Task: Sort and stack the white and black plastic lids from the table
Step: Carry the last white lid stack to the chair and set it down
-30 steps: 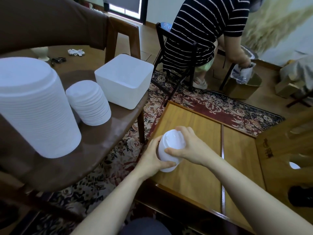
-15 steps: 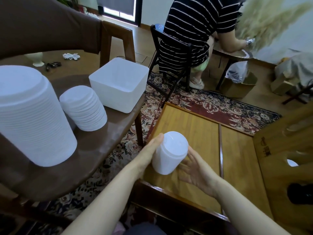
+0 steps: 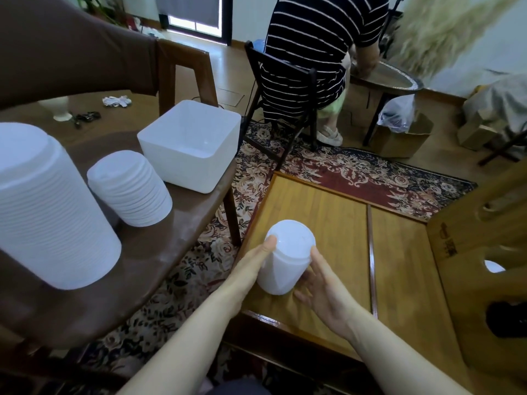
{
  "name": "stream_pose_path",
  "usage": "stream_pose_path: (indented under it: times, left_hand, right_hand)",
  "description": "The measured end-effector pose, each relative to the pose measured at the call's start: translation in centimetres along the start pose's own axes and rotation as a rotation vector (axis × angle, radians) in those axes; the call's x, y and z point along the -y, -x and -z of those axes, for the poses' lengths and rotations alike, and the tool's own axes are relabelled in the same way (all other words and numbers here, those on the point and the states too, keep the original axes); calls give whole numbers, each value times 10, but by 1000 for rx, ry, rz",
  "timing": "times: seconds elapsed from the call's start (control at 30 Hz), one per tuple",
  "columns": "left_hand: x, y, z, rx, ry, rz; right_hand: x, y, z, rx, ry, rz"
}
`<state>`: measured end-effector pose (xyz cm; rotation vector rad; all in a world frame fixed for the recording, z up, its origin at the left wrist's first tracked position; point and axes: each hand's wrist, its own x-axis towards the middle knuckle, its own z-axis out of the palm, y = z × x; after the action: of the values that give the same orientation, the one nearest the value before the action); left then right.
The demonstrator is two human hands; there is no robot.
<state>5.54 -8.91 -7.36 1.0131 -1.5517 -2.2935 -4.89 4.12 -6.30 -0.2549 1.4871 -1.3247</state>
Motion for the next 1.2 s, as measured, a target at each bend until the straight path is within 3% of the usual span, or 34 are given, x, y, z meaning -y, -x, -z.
stream_pose_path:
  times: [0.23, 0.4, 0.73, 1.2]
  left_hand:
    - [3, 11, 2, 69, -137, 132]
    - [0, 17, -2, 47, -146, 103]
    - [0, 22, -9, -33, 91, -23]
    - [-14, 23, -18, -38, 64, -106]
  right_hand:
    - [3, -3, 13, -99, -82, 49]
    - [2, 2, 11, -116, -60, 33]
    - [-1, 7, 9, -153, -54, 137]
    - [8, 11, 11, -198, -104, 231]
